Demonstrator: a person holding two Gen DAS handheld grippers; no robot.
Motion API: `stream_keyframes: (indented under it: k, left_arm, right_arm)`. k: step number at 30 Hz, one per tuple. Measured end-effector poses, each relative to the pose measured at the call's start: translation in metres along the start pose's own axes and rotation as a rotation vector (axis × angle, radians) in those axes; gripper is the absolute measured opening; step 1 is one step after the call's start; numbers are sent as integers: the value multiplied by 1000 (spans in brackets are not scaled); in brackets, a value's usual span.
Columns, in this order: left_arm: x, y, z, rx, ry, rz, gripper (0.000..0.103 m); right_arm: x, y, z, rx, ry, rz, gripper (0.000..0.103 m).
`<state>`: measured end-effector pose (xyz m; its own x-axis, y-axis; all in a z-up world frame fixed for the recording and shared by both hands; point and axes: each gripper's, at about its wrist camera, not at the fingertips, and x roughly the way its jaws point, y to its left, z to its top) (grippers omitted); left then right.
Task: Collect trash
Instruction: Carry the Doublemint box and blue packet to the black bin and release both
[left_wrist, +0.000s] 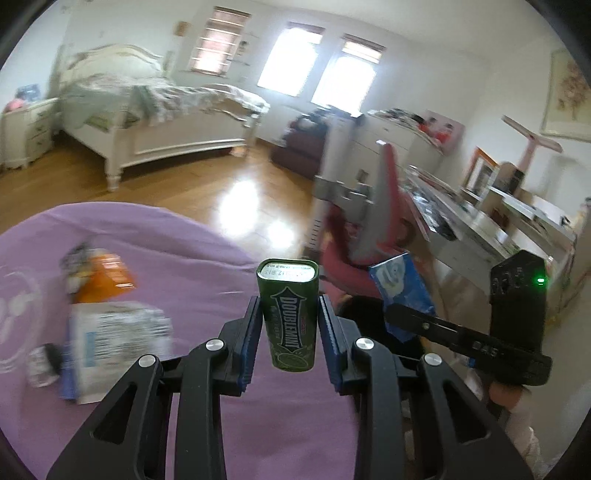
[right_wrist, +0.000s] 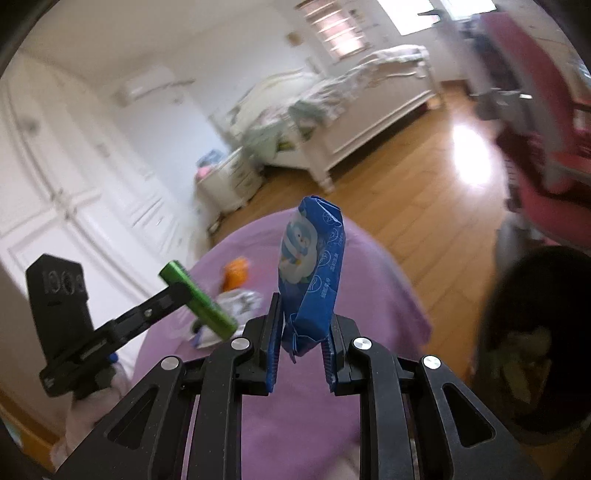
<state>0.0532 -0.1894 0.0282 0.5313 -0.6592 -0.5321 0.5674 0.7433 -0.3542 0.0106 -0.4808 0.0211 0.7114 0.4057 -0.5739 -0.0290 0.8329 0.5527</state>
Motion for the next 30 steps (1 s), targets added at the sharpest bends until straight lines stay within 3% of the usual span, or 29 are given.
stream_keyframes:
  k: [6, 14, 20, 30]
  left_arm:
    - [56, -60, 2, 59, 67, -123, 31]
    - [119, -106, -12, 68, 165, -242, 31]
    - [162, -121, -27, 58, 253, -265, 31]
    - [198, -149, -43, 107, 327, -256, 31]
  right_arm:
    - [-43, -81, -5, 122, -70, -108, 20]
    - [-71, -160, -14, 246, -110, -198, 20]
    - [-69, -193, -27, 313, -89, -228, 20]
    - [-59, -216, -42, 376, -72, -244, 20]
